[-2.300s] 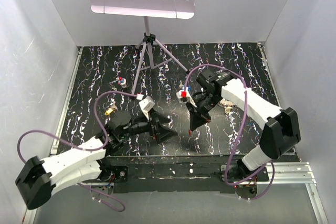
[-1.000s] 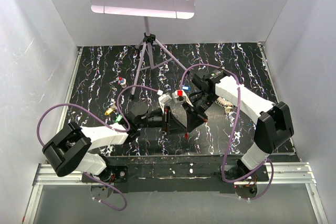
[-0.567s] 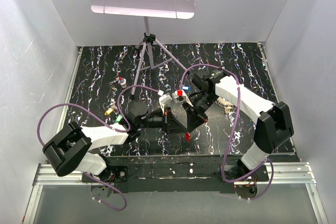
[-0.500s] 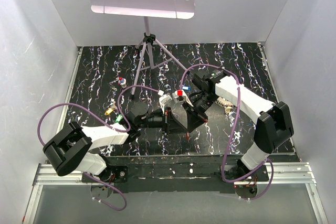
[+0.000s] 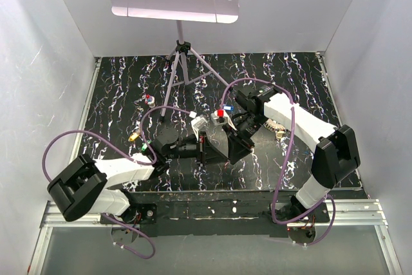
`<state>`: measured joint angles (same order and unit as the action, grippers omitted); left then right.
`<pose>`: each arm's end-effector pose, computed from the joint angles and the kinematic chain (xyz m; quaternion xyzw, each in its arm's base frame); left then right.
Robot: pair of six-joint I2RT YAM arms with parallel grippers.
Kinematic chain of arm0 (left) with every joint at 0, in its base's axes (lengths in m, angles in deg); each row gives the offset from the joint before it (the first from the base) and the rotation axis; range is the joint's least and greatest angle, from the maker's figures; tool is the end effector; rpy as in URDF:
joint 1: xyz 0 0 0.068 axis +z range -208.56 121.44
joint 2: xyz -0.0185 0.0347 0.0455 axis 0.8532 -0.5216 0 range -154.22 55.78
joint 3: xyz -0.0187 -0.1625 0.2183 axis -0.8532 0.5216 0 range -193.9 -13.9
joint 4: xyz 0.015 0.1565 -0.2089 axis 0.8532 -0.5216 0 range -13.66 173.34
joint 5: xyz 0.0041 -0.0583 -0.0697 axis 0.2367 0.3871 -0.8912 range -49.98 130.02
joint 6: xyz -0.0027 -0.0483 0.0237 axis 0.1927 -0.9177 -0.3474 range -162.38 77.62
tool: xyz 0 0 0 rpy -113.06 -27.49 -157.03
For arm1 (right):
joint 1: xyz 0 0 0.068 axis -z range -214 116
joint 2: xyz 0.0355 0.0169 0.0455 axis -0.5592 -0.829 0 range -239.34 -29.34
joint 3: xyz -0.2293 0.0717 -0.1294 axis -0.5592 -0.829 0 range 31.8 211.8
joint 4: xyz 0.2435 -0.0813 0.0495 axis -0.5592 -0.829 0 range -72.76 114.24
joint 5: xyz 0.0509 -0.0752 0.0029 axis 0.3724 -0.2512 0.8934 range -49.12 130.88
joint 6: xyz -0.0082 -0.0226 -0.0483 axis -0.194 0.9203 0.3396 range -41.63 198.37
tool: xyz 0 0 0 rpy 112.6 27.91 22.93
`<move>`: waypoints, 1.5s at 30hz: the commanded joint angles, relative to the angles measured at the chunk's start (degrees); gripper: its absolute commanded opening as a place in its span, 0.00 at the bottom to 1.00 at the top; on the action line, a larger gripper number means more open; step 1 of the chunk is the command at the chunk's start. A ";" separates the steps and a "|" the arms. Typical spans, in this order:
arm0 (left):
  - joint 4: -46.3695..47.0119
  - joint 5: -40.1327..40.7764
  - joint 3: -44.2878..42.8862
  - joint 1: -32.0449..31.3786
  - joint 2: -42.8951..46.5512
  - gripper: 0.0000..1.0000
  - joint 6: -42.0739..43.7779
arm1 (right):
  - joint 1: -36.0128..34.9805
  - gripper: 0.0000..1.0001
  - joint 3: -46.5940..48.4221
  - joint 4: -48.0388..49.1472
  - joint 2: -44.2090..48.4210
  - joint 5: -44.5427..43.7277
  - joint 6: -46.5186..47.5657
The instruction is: Put the keys on the keyring
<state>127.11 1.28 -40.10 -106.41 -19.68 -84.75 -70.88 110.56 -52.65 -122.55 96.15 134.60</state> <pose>0.1582 -0.2080 0.2129 0.2562 0.6868 -0.6226 0.2738 0.2102 0.1942 0.2799 -0.6394 0.6131 0.4589 0.0678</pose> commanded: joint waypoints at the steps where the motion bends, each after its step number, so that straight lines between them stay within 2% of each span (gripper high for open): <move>1: 5.43 3.75 3.07 -0.40 5.14 0.00 0.36 | -0.03 0.37 3.15 -3.01 1.71 0.90 -0.24; 4: 13.69 7.70 6.93 -0.40 8.04 0.00 -0.87 | 1.19 0.42 4.29 -2.75 3.82 0.02 -1.29; 10: 23.81 15.61 9.76 -0.48 11.39 0.00 -2.45 | 4.80 0.43 6.40 2.42 9.44 -0.25 -6.73; 13: 27.58 18.78 9.15 -0.48 11.74 0.00 -3.77 | 6.20 0.43 4.14 13.55 14.44 1.68 -14.62; 18: 36.72 25.11 9.15 -0.48 10.51 0.00 -7.02 | 8.06 0.43 -4.39 36.59 22.27 15.12 -30.97; 21: 38.23 26.87 8.01 -0.40 9.72 0.00 -7.99 | 7.97 0.42 -5.20 42.85 21.58 17.42 -38.81; 25: 37.44 28.02 6.60 -0.57 9.37 0.00 -7.99 | 7.62 0.41 -4.32 45.58 20.35 16.10 -42.86; 31: 39.29 28.81 6.86 -0.66 7.79 0.00 -8.78 | 7.09 0.37 -8.27 53.23 19.91 14.17 -50.41; 38: 39.46 29.51 6.86 -0.66 6.82 0.00 -9.05 | 6.56 0.27 -9.24 56.40 19.12 14.43 -53.94; 45: 40.43 29.95 7.21 -0.75 6.46 0.00 -9.49 | 6.12 0.24 -10.21 58.07 18.50 12.94 -55.70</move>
<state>158.39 29.76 -31.90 -106.78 -13.45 -94.04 -64.41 100.94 2.24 -103.89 109.55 80.90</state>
